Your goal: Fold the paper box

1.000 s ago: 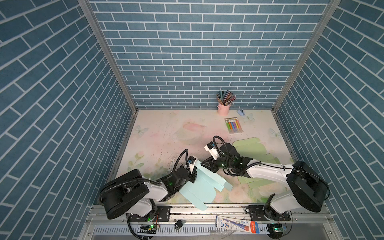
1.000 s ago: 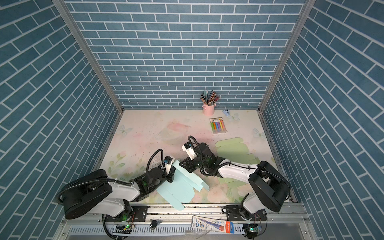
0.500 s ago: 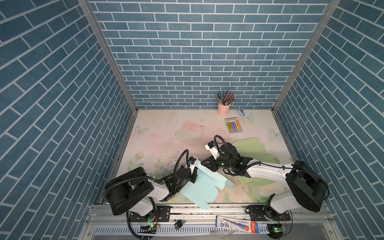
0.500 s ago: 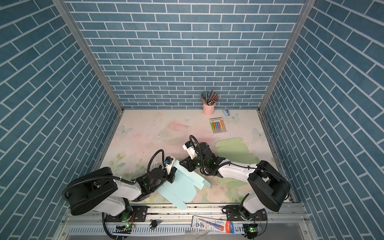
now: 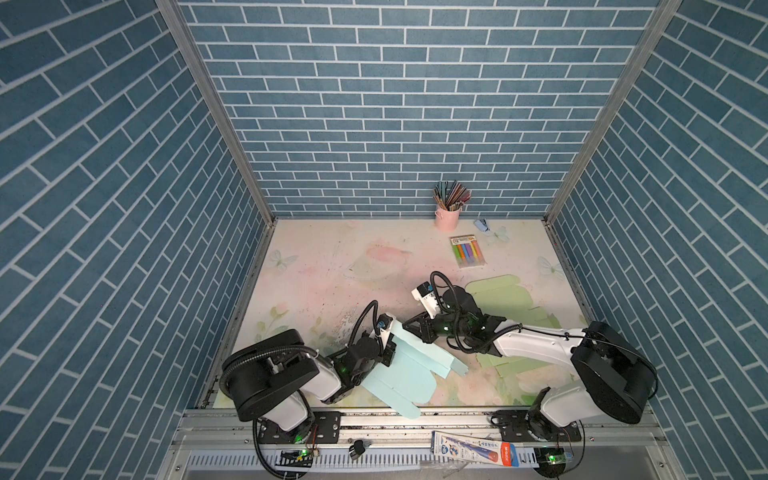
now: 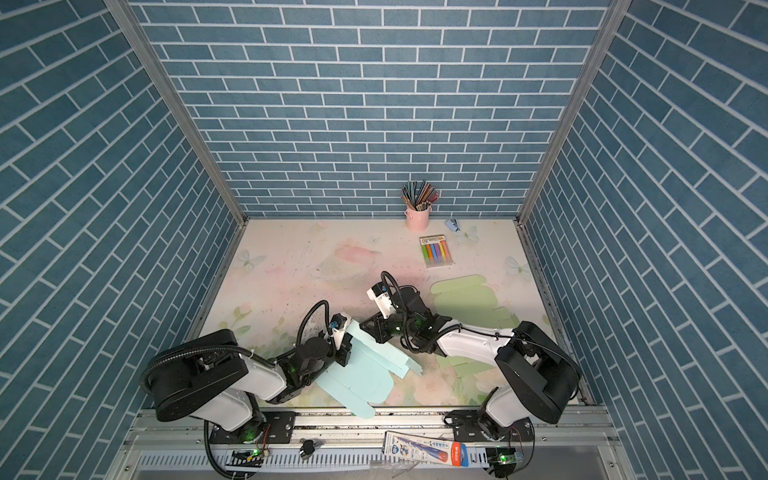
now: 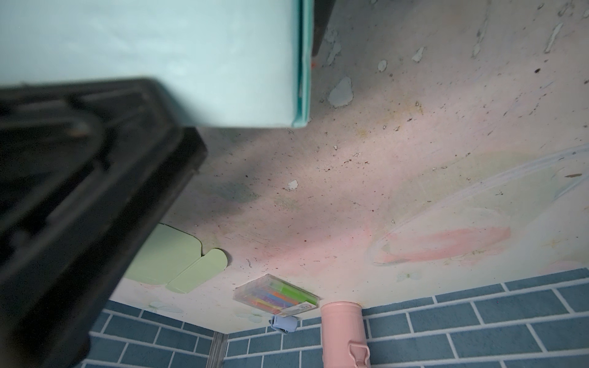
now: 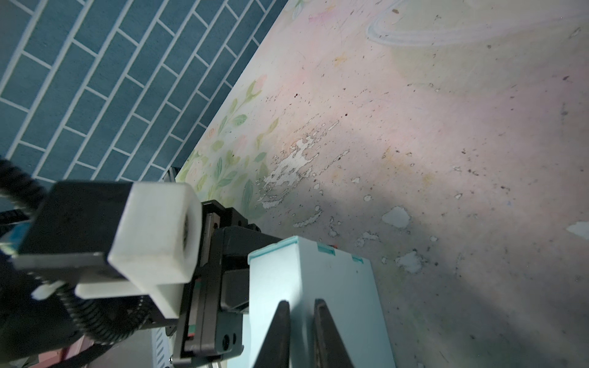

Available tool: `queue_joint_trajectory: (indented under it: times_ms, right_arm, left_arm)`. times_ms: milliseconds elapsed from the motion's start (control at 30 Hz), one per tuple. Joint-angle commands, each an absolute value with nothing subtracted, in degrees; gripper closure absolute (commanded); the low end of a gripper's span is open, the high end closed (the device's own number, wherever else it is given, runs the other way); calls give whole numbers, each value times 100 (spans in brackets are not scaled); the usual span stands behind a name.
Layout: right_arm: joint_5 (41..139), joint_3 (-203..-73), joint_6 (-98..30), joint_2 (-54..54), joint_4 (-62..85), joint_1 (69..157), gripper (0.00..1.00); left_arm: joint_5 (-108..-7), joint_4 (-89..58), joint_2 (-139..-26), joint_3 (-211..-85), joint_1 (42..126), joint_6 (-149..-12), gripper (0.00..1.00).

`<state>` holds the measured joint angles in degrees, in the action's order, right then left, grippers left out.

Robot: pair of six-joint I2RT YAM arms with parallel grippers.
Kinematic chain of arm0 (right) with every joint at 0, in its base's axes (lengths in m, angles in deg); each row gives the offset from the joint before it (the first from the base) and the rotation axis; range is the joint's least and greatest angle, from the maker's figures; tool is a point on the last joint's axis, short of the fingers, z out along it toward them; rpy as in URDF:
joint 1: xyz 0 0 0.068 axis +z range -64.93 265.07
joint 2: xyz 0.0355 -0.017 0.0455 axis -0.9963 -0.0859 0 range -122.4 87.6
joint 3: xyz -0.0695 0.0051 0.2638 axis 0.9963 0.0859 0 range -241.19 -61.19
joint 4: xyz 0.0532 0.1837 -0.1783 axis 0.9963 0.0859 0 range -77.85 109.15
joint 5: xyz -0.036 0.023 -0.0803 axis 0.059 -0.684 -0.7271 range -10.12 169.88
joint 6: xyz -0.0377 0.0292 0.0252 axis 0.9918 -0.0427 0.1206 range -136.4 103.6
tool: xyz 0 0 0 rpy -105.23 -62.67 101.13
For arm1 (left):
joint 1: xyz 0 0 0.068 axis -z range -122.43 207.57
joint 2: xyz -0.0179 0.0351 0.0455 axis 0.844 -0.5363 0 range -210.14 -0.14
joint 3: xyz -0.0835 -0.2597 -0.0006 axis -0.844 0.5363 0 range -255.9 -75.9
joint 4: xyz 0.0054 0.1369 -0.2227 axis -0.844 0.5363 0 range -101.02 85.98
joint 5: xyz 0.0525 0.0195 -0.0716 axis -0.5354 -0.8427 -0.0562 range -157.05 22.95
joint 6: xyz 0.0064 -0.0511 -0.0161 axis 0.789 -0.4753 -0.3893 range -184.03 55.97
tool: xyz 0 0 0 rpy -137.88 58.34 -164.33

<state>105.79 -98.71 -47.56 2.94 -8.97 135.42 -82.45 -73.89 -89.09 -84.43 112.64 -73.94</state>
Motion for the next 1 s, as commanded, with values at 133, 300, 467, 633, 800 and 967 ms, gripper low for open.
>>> queue_joint_trajectory:
  times_ms: [133, 300, 467, 633, 800, 967]
  right_arm:
    - [10854, -9647, -5216, 473, -715, 13695, 84]
    - [10797, -9576, -5320, 535, -676, 13738, 84]
    - [10589, -9476, -5385, 490, -668, 13761, 86]
    - [10341, -9398, -5393, 558, -620, 13761, 87]
    - [10225, -9337, -5411, 587, -600, 13757, 87]
    - [10179, -9283, -5463, 603, -620, 13756, 88]
  left_arm:
    - [-8282, -7642, -9219, -8381, 11306, -7600, 88]
    - [-8392, -7815, -9485, -8372, 11312, -7619, 88]
    - [-8352, -7916, -9516, -8354, 11393, -7641, 84]
    - [-8492, -7979, -9583, -8268, 11523, -7652, 84]
    - [-8525, -8013, -9662, -8343, 11521, -7624, 94]
    - [-8490, -8025, -9717, -8410, 11532, -7584, 99]
